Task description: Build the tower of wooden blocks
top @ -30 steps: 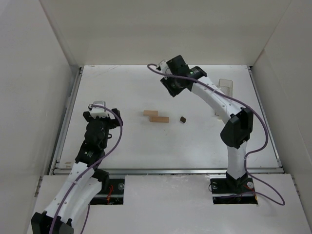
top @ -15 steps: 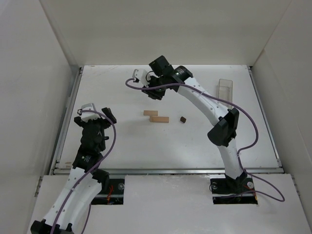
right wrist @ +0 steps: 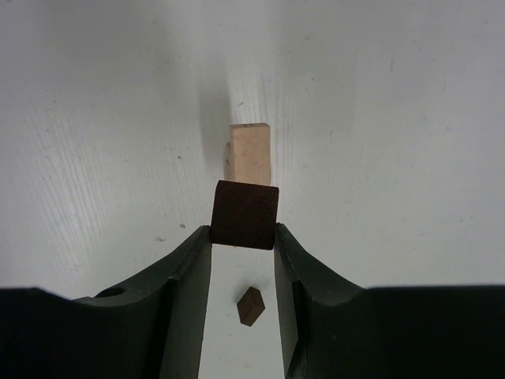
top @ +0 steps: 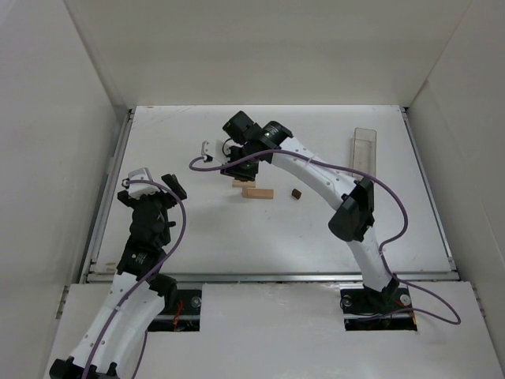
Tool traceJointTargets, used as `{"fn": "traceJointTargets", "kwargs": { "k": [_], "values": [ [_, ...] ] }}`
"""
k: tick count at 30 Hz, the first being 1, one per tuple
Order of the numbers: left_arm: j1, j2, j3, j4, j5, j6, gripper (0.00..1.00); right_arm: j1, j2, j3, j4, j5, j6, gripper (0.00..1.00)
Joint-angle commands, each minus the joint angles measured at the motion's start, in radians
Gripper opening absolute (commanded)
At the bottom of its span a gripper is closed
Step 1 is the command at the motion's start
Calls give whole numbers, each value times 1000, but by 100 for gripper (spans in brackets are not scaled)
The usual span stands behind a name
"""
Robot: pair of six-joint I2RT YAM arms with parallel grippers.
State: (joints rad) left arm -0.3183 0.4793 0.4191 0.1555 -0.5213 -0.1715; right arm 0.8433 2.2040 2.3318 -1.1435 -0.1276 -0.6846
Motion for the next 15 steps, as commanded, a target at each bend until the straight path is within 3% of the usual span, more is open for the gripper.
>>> {"fn": "traceJointTargets", "kwargs": {
  "k": [1,15],
  "values": [
    [2,-13,9,18,-6,-13,88,5,2,-15,-22,31,-16,0],
    [2,-13,-9,27,21,-3,88,23,40,-15,-13,40,-16,0]
  ]
}}
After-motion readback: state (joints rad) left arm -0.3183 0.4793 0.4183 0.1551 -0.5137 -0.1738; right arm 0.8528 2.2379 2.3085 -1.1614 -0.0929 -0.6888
